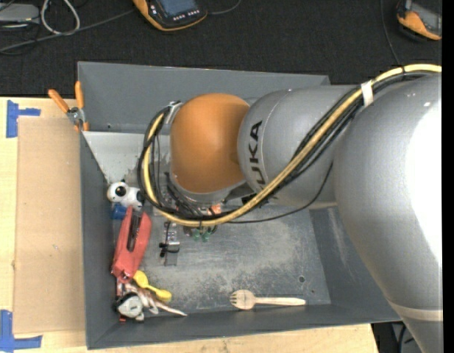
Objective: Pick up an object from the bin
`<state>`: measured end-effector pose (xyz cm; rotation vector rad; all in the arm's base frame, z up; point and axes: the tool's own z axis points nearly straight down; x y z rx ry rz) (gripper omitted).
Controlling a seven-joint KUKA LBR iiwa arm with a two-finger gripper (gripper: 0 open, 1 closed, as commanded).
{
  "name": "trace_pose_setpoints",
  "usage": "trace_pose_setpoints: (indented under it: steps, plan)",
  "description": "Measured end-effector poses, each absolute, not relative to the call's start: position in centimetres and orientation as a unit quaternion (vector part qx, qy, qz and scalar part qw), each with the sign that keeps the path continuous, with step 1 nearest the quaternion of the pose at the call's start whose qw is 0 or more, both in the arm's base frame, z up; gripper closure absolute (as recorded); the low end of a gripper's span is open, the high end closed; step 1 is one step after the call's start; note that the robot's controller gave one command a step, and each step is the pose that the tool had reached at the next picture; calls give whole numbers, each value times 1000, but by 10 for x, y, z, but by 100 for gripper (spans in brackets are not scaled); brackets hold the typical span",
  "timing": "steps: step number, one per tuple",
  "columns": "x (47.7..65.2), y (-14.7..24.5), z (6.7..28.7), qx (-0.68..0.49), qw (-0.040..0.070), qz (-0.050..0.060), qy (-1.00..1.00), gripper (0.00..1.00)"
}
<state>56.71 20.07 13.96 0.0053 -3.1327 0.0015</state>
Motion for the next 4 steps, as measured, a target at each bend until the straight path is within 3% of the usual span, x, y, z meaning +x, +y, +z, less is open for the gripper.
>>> trace_pose_setpoints:
  steps: [1,2,3,4]
  plan:
    - [569,200,144,-1,1,0,-1000,0]
    - [578,231,155,212,0,-1,-977,0]
    - [584,238,114,223,1,-1,-975,0]
    - [594,236,123,404,-1,-1,-915,0]
